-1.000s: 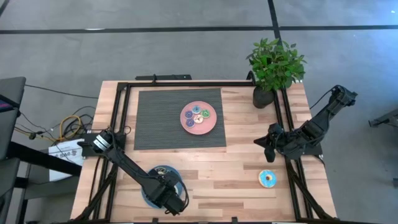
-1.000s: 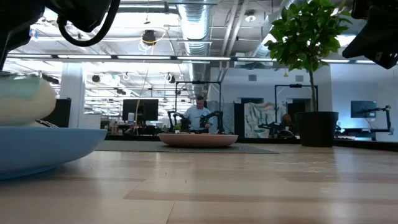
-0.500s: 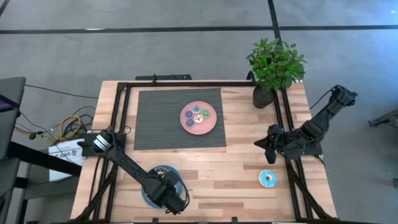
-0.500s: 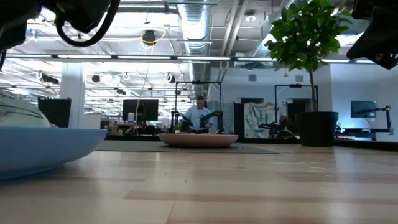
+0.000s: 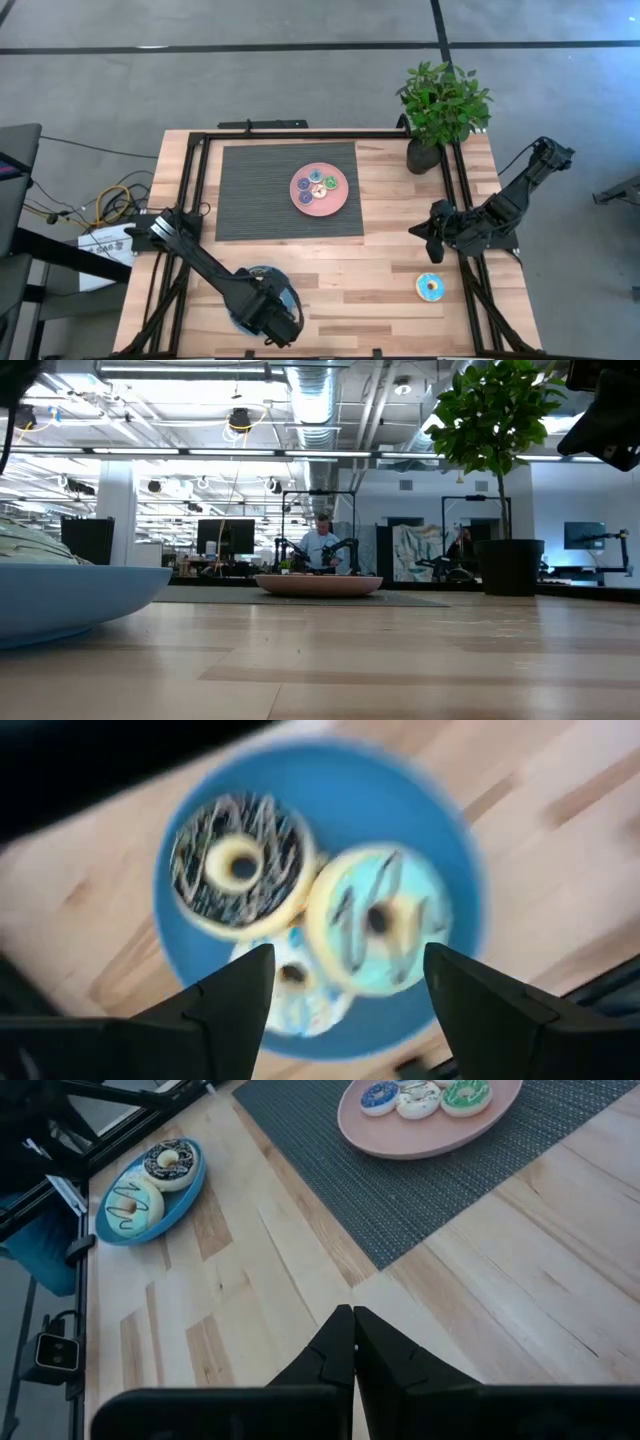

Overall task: Pick & Place donuts
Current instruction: Put the big light blue donut on the blue plate, then return to Home Position

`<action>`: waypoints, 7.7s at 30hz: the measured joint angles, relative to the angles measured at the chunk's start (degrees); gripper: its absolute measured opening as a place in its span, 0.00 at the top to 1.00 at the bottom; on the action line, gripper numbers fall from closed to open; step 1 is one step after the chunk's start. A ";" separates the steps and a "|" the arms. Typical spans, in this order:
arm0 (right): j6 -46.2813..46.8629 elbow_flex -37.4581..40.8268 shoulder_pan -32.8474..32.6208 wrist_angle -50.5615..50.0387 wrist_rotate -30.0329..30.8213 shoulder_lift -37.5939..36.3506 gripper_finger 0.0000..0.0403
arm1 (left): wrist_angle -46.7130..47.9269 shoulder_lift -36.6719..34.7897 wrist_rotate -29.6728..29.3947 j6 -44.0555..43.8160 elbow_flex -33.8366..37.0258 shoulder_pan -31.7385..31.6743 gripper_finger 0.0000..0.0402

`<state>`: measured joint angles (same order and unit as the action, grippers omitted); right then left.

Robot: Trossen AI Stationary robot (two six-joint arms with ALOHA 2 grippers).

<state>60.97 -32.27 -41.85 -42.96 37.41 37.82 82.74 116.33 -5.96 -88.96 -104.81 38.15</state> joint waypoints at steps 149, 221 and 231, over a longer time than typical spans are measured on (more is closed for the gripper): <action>-29.51 -89.99 25.67 3.06 -39.14 102.19 0.78 | -69.56 -72.19 -18.53 65.82 66.35 -6.58 1.00; -47.95 -1.17 39.14 19.41 -28.10 17.11 1.00 | -82.93 -83.77 0.64 86.63 83.09 -39.99 1.00; -53.53 0.61 44.37 24.32 -28.56 13.08 1.00 | -90.29 -100.48 3.76 88.40 97.33 -40.10 1.00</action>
<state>7.44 -31.66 2.52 -18.64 8.84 50.91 -7.55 15.86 -2.20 -0.55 -7.48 -1.96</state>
